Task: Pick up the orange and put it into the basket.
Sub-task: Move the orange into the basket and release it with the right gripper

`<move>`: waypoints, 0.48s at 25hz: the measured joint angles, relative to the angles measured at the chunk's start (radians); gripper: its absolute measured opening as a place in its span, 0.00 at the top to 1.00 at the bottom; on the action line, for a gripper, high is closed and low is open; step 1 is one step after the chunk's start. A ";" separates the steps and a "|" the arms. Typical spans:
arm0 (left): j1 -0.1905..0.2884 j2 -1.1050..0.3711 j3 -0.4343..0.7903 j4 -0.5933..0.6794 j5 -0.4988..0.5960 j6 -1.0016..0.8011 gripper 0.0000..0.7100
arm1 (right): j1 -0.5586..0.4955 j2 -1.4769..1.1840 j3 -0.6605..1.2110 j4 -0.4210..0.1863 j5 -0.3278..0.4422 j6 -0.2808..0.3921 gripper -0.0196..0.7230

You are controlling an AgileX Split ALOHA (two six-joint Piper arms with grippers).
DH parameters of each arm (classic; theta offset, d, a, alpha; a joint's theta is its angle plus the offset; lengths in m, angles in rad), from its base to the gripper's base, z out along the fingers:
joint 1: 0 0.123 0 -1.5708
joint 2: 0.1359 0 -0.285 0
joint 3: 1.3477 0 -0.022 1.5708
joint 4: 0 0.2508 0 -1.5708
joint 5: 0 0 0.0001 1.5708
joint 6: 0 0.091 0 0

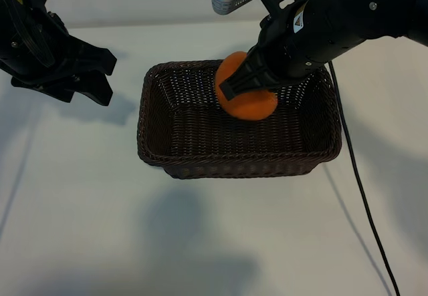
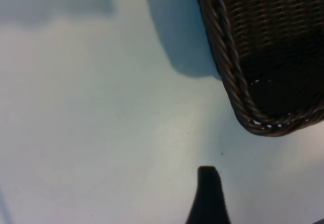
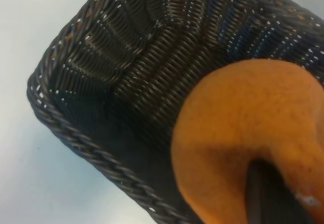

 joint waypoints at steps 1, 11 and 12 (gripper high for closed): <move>0.000 0.000 0.000 0.000 0.000 0.000 0.19 | 0.000 0.000 0.000 -0.003 -0.005 0.000 0.86; 0.000 0.000 0.000 0.000 0.000 -0.001 0.19 | 0.000 0.039 0.000 -0.039 -0.078 0.000 0.86; 0.000 0.000 0.000 0.000 0.000 -0.001 0.19 | 0.000 0.051 0.000 -0.045 -0.081 0.000 0.86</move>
